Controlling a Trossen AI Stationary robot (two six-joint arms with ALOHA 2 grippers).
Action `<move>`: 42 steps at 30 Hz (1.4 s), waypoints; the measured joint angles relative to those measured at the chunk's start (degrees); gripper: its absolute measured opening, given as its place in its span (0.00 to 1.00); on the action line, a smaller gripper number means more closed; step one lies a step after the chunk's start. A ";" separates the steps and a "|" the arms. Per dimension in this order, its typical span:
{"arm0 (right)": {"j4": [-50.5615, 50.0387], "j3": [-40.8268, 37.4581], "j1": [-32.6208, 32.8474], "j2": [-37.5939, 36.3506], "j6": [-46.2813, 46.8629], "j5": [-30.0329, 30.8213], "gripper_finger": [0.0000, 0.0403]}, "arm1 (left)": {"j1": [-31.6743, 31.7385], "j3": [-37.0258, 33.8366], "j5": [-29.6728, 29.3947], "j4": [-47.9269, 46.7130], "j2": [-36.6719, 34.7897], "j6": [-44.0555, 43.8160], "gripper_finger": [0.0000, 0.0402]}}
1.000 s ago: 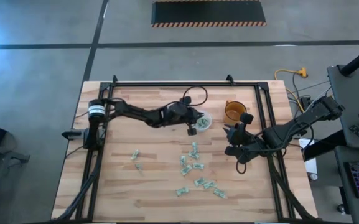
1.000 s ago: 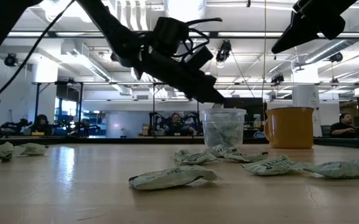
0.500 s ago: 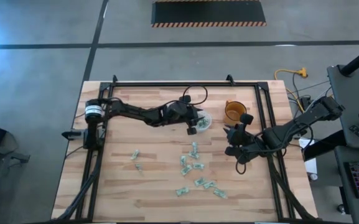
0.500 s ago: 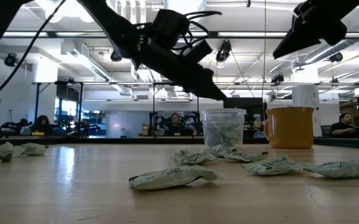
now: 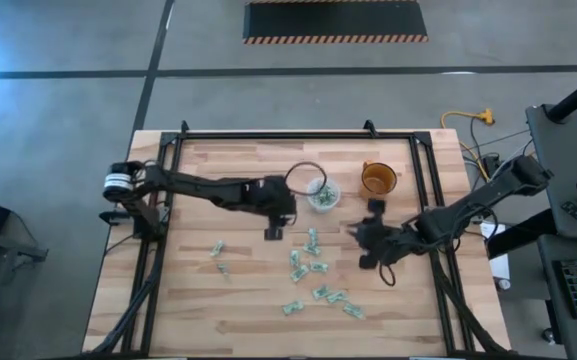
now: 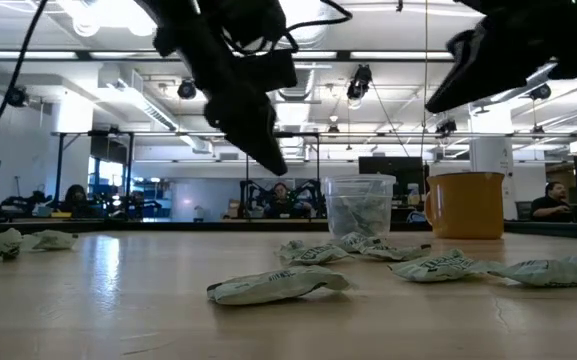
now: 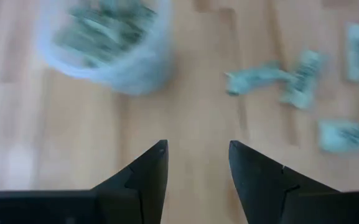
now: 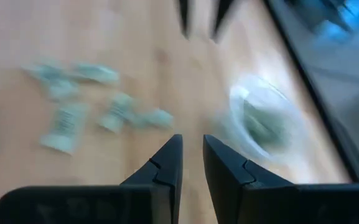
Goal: Pick and place Stevia / Truvia into bins
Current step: Put the green stevia packet into the transparent bin
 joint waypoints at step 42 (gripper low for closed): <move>13.41 9.78 -15.32 29.88 9.07 -20.81 0.33 | -9.12 -4.41 -0.09 -11.03 -3.14 -13.02 0.38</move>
